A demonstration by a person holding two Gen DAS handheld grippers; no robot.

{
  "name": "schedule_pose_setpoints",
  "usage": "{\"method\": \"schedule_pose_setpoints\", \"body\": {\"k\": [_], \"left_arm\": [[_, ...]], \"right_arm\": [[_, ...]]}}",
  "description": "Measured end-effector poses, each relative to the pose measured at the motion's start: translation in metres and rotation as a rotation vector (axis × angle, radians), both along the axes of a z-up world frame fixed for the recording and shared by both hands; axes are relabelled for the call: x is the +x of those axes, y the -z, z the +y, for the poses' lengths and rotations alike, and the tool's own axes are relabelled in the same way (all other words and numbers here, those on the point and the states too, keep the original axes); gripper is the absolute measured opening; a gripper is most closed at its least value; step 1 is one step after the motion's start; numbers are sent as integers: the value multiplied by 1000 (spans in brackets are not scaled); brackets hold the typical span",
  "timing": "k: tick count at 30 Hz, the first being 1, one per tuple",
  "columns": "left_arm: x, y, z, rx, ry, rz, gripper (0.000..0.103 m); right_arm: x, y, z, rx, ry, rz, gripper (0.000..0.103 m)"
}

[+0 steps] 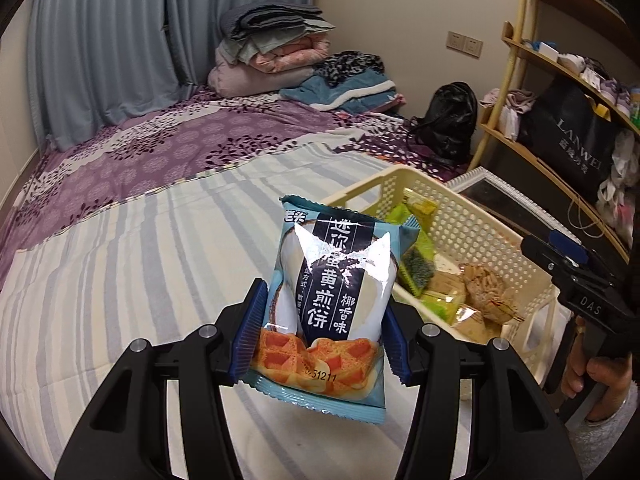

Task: Organize snacks
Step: 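Carry the blue waffle pack into the basket and open the left gripper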

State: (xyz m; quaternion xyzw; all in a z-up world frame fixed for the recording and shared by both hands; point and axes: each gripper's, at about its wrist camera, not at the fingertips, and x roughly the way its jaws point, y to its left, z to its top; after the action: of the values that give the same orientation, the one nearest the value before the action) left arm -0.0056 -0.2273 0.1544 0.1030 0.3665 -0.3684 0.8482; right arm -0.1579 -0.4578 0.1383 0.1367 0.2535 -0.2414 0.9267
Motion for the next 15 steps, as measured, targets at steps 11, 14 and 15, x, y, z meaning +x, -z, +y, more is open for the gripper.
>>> {"method": "schedule_pose_setpoints", "body": {"k": [11, 14, 15], "left_arm": [[-24, -1, -57, -10, 147, 3, 55], [-27, 2, -70, -10, 176, 18, 55], [-28, 4, -75, -12, 189, 31, 55]], "right_arm": [[-21, -6, -22, 6, 95, -38, 97], [-24, -5, -28, 17, 111, -38, 98], [-26, -4, -31, 20, 114, -38, 98]]}}
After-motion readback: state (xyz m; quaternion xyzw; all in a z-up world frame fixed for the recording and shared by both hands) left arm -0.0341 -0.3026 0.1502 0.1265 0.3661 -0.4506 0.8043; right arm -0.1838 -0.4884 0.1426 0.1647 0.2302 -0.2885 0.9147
